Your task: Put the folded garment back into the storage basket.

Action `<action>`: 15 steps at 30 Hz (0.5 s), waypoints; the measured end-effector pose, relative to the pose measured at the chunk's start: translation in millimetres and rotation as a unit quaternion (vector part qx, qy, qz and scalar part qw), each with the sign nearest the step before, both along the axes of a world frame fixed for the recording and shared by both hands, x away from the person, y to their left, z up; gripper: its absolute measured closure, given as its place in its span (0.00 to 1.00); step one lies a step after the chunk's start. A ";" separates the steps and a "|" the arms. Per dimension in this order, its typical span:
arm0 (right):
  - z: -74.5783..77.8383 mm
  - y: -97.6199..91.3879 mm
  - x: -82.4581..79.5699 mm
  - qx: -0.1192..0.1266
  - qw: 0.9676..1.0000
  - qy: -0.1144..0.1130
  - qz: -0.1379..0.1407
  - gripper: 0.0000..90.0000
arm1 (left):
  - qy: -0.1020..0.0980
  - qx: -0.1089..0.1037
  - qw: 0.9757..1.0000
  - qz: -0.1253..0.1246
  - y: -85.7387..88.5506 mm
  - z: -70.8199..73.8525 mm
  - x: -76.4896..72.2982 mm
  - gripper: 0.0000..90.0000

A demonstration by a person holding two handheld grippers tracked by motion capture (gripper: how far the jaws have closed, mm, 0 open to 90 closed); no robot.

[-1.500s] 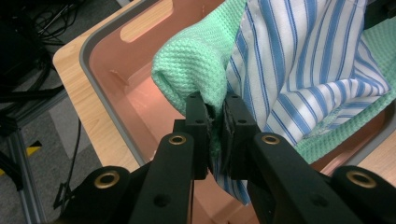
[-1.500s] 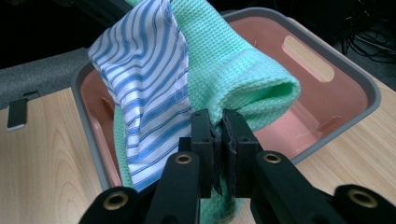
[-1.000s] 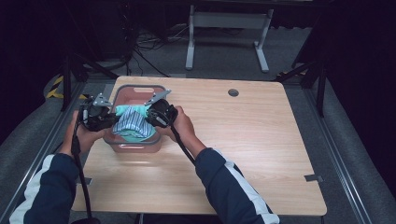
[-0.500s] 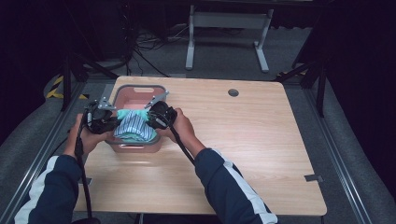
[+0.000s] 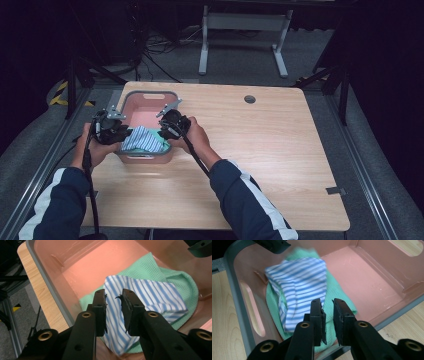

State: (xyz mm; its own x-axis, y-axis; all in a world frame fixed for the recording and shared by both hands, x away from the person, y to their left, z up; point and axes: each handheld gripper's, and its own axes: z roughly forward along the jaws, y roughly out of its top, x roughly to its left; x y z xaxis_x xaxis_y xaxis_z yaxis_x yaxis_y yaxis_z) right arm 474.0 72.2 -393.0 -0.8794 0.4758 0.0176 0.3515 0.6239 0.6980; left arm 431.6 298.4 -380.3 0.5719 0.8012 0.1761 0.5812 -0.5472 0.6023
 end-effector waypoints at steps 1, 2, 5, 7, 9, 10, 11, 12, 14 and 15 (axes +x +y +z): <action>0.0 0.0 0.0 0.000 1.000 0.000 0.000 0.87 | 0.000 0.000 1.000 0.000 0.0 0.0 0.0 0.81; -0.3 -0.8 -0.1 0.001 1.000 -0.001 -0.001 0.87 | 0.001 -0.004 1.000 0.001 -0.8 0.5 -1.9 0.81; -0.8 -1.6 -0.9 0.002 1.000 -0.001 0.000 0.86 | -0.008 -0.008 1.000 -0.003 -0.4 2.7 -4.6 0.81; 0.0 -3.0 -2.0 0.004 1.000 -0.002 -0.003 0.85 | -0.011 -0.014 1.000 -0.005 -0.1 4.2 -7.3 0.79; 0.6 -4.3 -2.5 0.006 1.000 -0.004 -0.002 0.84 | -0.013 -0.020 1.000 -0.002 -0.3 4.5 -8.9 0.77; 3.0 -6.6 -4.9 0.008 1.000 -0.007 -0.005 0.82 | -0.017 -0.031 0.999 -0.001 -0.3 5.3 -11.6 0.76; 3.0 -6.6 -4.9 0.008 1.000 -0.007 -0.005 0.82 | -0.017 -0.031 0.999 -0.001 -0.3 5.3 -11.6 0.76; 5.0 -9.3 -7.2 0.011 1.000 -0.014 -0.004 0.82 | -0.021 -0.032 0.999 0.001 -1.0 6.2 -13.5 0.75; 5.6 -10.4 -7.9 0.010 1.000 -0.015 -0.005 0.81 | -0.028 -0.034 0.999 -0.001 -3.0 7.4 -15.7 0.75; 6.6 -14.3 -9.7 0.011 1.000 -0.018 -0.009 0.80 | -0.027 -0.037 0.999 -0.002 -4.8 8.0 -17.3 0.73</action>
State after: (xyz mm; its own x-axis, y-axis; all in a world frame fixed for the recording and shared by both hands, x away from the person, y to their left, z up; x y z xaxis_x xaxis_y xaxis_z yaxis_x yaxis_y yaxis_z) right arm 464.4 57.9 -386.4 -0.8710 0.4912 -0.0026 0.3371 0.6015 0.7242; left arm 414.3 293.5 -372.3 0.5659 0.8112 0.1473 0.5453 -0.5023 0.6710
